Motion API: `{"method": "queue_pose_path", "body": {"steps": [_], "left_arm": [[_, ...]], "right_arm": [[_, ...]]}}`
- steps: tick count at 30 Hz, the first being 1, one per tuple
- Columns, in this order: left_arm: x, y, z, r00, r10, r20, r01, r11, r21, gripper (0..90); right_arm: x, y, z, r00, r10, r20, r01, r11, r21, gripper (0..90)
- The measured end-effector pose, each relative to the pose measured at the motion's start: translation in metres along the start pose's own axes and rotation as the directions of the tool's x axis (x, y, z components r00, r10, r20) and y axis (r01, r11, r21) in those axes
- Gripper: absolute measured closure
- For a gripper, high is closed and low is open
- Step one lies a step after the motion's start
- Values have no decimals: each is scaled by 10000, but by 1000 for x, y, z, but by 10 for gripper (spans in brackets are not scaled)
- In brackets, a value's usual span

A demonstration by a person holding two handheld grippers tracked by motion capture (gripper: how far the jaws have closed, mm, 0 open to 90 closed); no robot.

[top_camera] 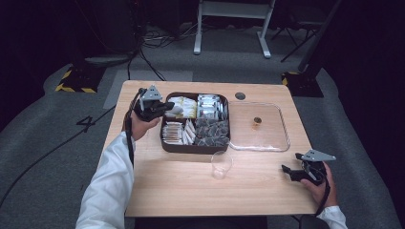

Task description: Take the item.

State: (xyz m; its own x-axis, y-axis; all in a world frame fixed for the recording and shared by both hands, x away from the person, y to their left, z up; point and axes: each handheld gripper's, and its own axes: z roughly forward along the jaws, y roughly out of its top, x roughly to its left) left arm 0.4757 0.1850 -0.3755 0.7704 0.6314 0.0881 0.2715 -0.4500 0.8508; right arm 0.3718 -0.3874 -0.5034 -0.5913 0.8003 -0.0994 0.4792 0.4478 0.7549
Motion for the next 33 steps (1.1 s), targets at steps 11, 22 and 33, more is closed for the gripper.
{"method": "queue_pose_path", "body": {"steps": [11, 22, 33], "left_arm": [[-24, 3, -19, 9988, 225, 442, -201, 9983, -551, 900], [-49, 5, -29, 9920, 436, 1181, -331, 9954, -895, 900], [-80, 6, -35, 9774, 828, 1944, -613, 9916, -1141, 900]], "right_arm": [[0, 0, 0, 10000, -6, 2, 6, 10000, -4, 174], [0, 0, 0, 10000, 11, -13, -11, 10000, 10, 173], [-1, 0, 0, 10000, 42, -26, -42, 10000, 29, 173]]}}
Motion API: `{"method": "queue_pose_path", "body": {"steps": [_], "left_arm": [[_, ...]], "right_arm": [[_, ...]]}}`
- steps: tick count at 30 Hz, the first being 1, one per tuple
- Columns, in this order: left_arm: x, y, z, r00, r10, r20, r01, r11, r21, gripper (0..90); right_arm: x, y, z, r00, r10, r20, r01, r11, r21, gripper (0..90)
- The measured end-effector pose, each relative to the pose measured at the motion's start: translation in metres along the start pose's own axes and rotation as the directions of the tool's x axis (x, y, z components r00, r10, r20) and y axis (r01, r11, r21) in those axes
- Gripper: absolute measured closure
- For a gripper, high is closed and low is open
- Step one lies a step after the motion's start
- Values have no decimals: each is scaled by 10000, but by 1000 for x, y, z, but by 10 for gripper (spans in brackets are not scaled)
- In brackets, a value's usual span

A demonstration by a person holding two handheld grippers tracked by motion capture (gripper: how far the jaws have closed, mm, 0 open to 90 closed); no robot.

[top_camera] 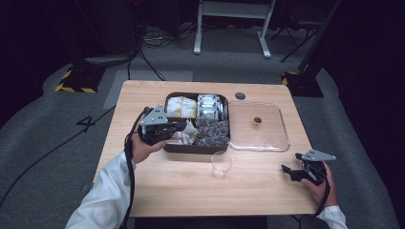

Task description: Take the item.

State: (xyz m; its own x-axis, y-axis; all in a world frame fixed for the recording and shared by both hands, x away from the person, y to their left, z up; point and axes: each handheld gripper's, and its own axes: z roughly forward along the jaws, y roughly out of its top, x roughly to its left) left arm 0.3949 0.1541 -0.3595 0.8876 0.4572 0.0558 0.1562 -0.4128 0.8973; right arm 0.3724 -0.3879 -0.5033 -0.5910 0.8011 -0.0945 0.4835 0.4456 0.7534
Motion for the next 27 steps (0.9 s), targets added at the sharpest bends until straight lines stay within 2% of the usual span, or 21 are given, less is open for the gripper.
{"method": "queue_pose_path", "body": {"steps": [12, 13, 21, 25, 27], "left_arm": [[-25, 7, 21, 9955, 395, 862, -405, 9991, 93, 900], [-29, 8, 25, 9929, 511, 1079, -531, 9985, 164, 900], [-44, 12, 41, 9846, 663, 1617, -708, 9973, 218, 900], [-50, 13, 53, 9806, 789, 1793, -873, 9954, 394, 900], [-53, 12, 61, 9764, 839, 1991, -962, 9939, 532, 900]], "right_arm": [[0, 0, 0, 10000, 19, -24, -19, 10000, -3, 173], [0, 0, 0, 10000, 23, -27, -23, 10000, 0, 173], [0, 0, 0, 10000, 2, -8, -2, 10000, -2, 173], [0, 0, 0, 10000, -4, -2, 4, 10000, -7, 173], [0, 0, 0, 10000, -7, 4, 7, 10000, -10, 173]]}}
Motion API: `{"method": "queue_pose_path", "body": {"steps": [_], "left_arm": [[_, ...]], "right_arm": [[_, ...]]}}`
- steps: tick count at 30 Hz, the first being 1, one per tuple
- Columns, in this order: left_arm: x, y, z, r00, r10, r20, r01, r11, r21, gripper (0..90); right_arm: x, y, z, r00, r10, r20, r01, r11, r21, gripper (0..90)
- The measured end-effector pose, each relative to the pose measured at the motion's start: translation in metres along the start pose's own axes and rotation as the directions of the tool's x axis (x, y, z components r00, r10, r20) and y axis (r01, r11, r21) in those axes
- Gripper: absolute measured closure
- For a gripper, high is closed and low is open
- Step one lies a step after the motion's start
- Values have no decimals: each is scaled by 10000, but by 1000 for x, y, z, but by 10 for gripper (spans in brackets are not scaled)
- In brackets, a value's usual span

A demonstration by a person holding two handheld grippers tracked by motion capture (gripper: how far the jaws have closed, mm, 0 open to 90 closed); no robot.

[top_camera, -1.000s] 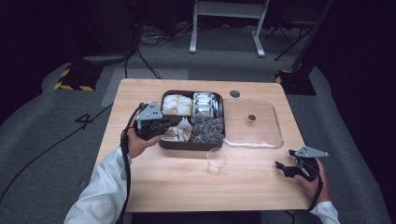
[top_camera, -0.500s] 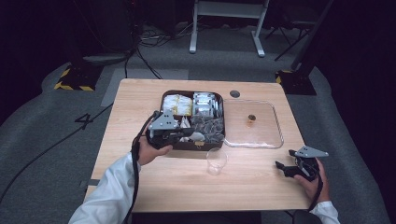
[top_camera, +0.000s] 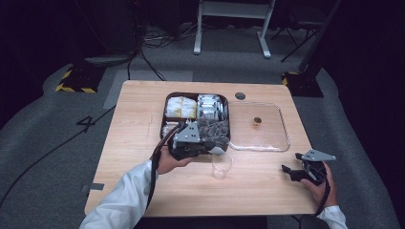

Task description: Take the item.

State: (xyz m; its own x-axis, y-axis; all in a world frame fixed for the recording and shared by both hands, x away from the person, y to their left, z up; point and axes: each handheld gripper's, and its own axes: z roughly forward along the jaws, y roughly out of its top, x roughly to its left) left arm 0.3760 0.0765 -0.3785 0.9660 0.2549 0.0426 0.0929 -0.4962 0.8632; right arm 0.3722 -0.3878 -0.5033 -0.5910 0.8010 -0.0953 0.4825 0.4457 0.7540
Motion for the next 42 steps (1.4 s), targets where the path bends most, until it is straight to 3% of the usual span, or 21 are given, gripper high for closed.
{"method": "queue_pose_path", "body": {"steps": [7, 12, 30, 40, 42], "left_arm": [[-5, 1, 15, 9992, 113, 392, -120, 9998, 186, 900], [-10, -2, 30, 9980, 277, 568, -316, 9971, 690, 900], [-12, -11, 49, 9962, 275, 825, -385, 9900, 1354, 900], [-13, -12, 58, 9933, 369, 1097, -574, 9800, 1903, 897], [-14, -12, 59, 9926, 406, 1144, -635, 9768, 2045, 808]], "right_arm": [[0, 0, 0, 10000, -6, 2, 6, 10000, -1, 173], [0, 0, 0, 10000, -32, 17, 32, 10000, -13, 173], [1, 0, 0, 10000, -32, 23, 32, 10000, -18, 173], [1, 0, 0, 10000, -35, 29, 35, 10000, -20, 173], [1, 0, 0, 10000, -33, 28, 33, 10000, -20, 173]]}}
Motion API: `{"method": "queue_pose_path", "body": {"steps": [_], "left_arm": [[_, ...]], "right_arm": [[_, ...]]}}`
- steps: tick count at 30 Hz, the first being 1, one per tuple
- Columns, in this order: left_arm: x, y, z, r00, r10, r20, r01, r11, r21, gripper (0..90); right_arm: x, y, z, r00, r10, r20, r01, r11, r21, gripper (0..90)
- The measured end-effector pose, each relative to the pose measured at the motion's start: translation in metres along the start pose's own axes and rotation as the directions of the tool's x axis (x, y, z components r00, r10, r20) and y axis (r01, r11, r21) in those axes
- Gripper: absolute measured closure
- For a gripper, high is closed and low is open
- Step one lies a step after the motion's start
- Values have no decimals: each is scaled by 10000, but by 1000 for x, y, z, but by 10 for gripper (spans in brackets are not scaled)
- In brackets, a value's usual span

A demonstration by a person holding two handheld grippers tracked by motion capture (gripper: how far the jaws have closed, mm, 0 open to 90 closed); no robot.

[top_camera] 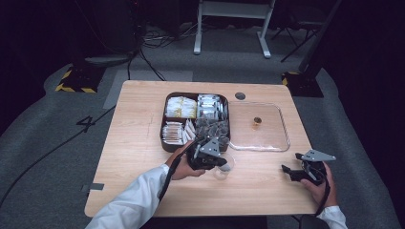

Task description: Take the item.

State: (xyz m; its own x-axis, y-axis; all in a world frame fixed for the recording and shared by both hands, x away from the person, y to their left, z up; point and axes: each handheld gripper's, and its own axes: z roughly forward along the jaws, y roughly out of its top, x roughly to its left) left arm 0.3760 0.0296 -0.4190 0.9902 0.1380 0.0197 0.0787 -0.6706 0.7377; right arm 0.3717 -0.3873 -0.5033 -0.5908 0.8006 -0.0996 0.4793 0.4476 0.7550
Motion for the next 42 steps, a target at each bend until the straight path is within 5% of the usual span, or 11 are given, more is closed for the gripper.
{"method": "queue_pose_path", "body": {"steps": [5, 19, 42], "left_arm": [[-3, 1, 3, 9997, 227, 0, -227, 9995, 226, 823], [2, 0, -5, 9992, -142, -385, 135, 9997, -179, 717], [3, -5, -29, 9844, -608, -1653, 584, 9981, -194, 339]], "right_arm": [[0, 0, 0, 10000, -5, 2, 5, 10000, 0, 173], [0, 0, 0, 10000, 0, -5, 0, 10000, 2, 173], [0, 0, 0, 10000, -1, -4, 1, 10000, 1, 173]]}}
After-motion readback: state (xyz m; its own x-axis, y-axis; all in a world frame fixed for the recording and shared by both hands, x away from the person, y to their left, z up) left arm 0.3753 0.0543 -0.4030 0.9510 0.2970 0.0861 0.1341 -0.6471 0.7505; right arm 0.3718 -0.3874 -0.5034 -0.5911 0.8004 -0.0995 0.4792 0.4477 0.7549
